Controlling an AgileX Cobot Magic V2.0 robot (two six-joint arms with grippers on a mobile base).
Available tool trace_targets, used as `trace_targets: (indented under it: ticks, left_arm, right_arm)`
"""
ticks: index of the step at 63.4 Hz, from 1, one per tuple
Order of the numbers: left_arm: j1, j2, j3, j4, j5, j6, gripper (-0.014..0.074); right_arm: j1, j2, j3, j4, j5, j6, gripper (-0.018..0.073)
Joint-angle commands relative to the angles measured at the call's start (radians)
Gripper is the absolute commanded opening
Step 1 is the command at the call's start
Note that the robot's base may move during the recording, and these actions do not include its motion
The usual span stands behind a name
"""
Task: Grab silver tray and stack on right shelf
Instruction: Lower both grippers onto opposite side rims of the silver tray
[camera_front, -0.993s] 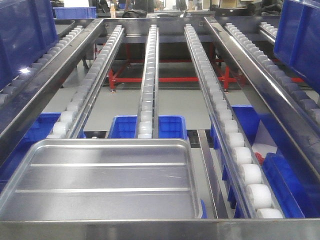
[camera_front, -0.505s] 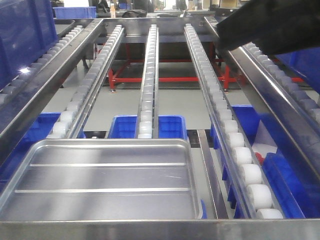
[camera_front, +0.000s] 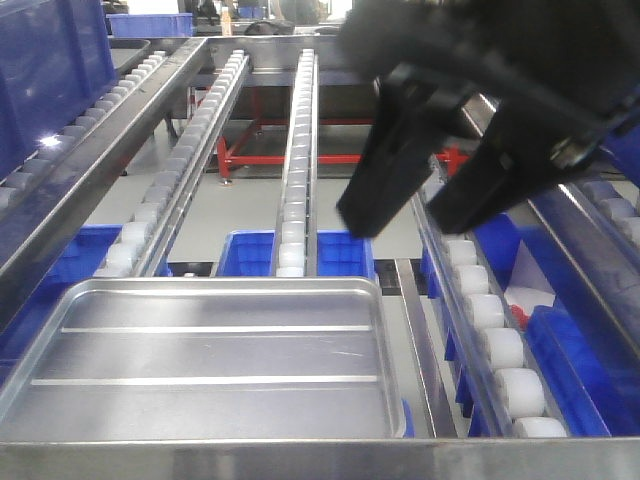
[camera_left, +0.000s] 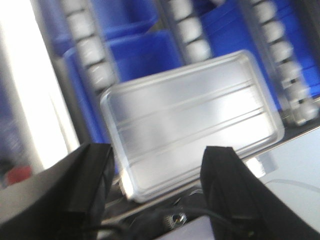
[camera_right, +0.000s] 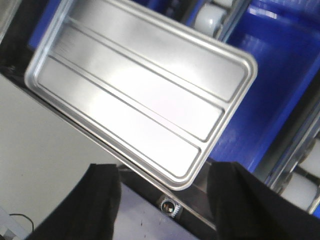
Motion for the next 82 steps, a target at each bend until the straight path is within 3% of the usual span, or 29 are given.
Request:
trace_targets:
  ticks: [1, 10, 17, 24, 33, 39, 45, 66, 82]
  left_arm:
    - [-0.009, 0.000, -0.036, 0.025, -0.007, -0.075, 0.0296]
    - [-0.011, 0.023, -0.036, 0.050, 0.002, -0.129, 0.0296]
    - [-0.054, 0.061, -0.036, 0.075, 0.000, -0.178, 0.0289]
    - [-0.151, 0.115, -0.036, 0.164, -0.018, -0.271, 0.0270]
    - [-0.291, 0.206, -0.036, 0.307, -0.061, -0.468, 0.0266]
    - [-0.346, 0.269, -0.036, 0.415, -0.084, -0.609, 0.0266]
    - [-0.362, 0.334, -0.036, 0.521, -0.100, -0.739, 0.0266]
    - [-0.362, 0.457, -0.038, 0.526, -0.245, -0.756, 0.0266]
    - [-0.346, 0.511, -0.038, 0.524, -0.266, -0.825, 0.0266]
  right_arm:
    - [-0.002, 0.025, -0.058, -0.063, -0.014, 0.090, 0.0487]
    - [-0.001, 0.088, -0.100, -0.249, 0.047, 0.302, 0.0487]
    - [-0.001, 0.117, -0.131, -0.348, 0.090, 0.400, 0.0487]
    - [-0.001, 0.134, -0.155, -0.339, 0.073, 0.430, 0.0487]
    - [0.000, 0.156, -0.162, -0.307, 0.044, 0.430, 0.0487]
    - [0.000, 0.180, -0.162, -0.298, 0.043, 0.430, 0.0487]
    - [-0.001, 0.210, -0.162, -0.297, 0.046, 0.430, 0.0487]
    - [-0.001, 0.308, -0.162, -0.294, 0.007, 0.430, 0.0487]
    - [-0.001, 0.354, -0.162, -0.292, -0.021, 0.430, 0.0487]
